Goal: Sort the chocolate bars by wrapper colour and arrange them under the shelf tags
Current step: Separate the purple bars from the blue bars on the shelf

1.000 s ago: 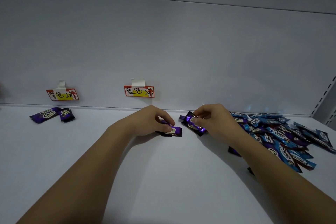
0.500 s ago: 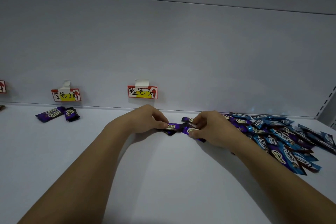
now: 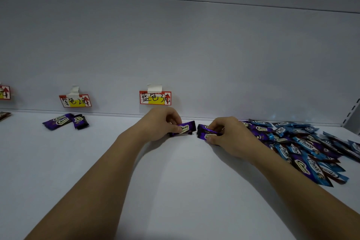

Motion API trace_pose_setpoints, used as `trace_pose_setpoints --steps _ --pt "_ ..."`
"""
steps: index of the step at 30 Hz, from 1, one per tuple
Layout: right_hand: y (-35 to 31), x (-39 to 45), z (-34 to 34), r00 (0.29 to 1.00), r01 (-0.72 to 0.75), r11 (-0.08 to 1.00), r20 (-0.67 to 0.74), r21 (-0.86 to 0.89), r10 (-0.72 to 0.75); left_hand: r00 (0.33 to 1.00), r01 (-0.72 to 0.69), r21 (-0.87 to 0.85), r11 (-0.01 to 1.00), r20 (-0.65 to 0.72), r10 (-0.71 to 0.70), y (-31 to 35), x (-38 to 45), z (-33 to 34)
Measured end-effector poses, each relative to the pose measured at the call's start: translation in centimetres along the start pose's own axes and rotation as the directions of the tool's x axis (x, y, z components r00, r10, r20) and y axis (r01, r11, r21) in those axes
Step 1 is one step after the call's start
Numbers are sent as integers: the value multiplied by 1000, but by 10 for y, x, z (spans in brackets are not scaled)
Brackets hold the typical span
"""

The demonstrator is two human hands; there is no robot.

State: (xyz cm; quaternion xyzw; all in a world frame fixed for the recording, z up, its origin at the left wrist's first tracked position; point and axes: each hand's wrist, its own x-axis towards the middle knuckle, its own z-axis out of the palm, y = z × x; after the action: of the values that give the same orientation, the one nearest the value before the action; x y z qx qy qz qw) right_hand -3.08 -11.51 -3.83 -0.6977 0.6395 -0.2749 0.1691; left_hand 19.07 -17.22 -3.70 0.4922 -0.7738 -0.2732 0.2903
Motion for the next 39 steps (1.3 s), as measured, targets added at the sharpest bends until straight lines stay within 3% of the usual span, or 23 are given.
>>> trace_pose_setpoints --steps 2,7,14,32,39 --pt "0 0 0 1000 11 1000 19 -18 -11 1000 -18 25 1000 -20 19 0 1 2" --pt "1 1 -6 997 47 996 63 -80 -42 996 -9 109 994 84 0 -1 1 3" --pt "4 5 -7 998 46 996 41 -80 -43 998 -6 123 992 60 -2 -2 2 4" --pt "-31 -8 -11 992 -14 987 -122 158 34 986 13 -9 1000 -165 -14 28 -28 0" --pt "-91 -6 39 1000 12 976 14 216 -15 964 111 102 989 -253 -82 -23 -81 -73"
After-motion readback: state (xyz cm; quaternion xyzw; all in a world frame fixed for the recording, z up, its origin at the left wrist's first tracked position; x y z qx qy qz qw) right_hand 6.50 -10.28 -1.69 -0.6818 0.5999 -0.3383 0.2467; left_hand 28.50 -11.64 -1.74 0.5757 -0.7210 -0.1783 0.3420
